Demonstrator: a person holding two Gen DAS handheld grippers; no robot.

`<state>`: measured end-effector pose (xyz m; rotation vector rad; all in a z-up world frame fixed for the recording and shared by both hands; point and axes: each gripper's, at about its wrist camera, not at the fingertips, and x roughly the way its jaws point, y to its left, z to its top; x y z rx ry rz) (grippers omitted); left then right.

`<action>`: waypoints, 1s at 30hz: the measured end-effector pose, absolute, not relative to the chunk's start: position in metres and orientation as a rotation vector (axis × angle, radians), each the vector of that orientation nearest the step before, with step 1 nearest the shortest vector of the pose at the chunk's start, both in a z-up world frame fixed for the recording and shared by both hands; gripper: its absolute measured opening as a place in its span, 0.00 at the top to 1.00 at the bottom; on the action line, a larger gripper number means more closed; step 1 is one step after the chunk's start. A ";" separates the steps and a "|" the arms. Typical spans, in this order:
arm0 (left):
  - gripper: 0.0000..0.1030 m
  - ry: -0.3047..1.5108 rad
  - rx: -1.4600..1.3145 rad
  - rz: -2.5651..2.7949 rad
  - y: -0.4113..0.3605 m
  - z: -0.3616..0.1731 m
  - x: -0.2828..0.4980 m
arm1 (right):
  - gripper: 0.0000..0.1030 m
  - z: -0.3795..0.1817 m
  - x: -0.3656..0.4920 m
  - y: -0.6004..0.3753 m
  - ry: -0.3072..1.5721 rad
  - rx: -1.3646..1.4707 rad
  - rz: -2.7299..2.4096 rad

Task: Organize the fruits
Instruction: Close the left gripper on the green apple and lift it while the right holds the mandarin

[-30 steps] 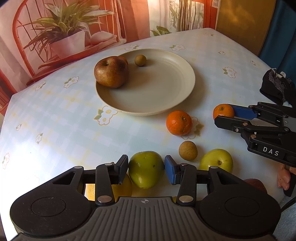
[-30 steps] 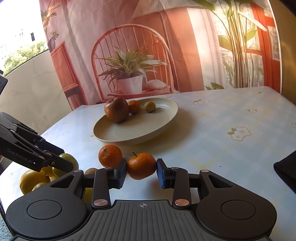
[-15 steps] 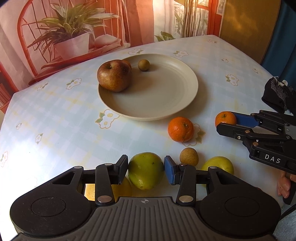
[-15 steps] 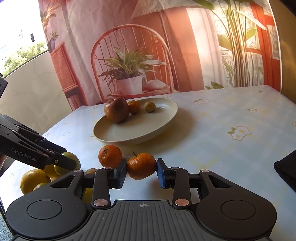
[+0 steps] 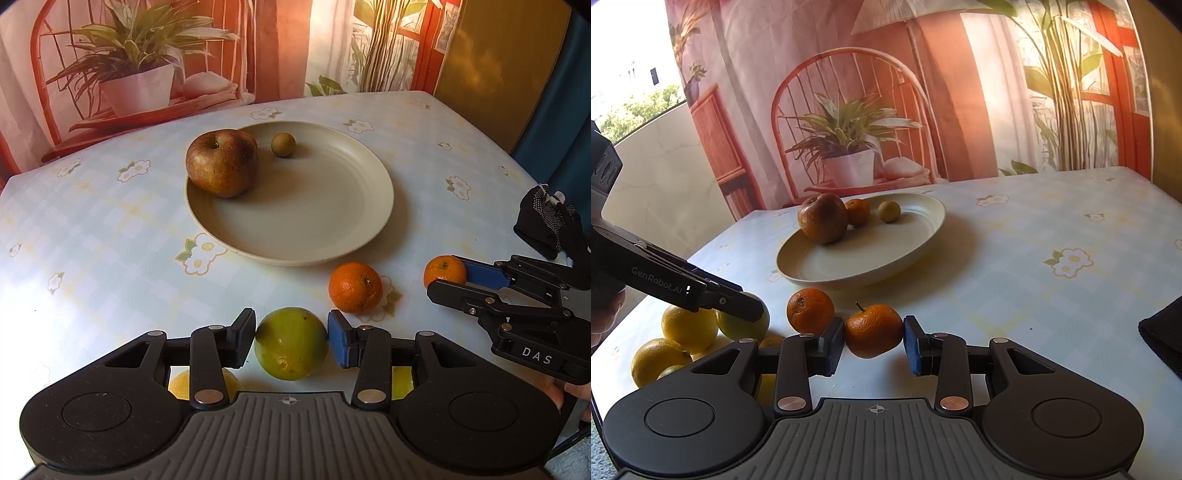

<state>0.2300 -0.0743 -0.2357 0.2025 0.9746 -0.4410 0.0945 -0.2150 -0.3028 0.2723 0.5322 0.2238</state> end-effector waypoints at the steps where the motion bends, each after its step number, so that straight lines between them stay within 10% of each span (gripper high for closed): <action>1: 0.56 0.979 0.204 -0.442 -0.074 -0.236 0.230 | 0.69 -0.303 0.095 -0.215 0.533 0.273 0.224; 30: 0.50 1.088 0.266 -0.497 -0.071 -0.230 0.222 | 0.69 -0.302 0.096 -0.217 0.536 0.273 0.226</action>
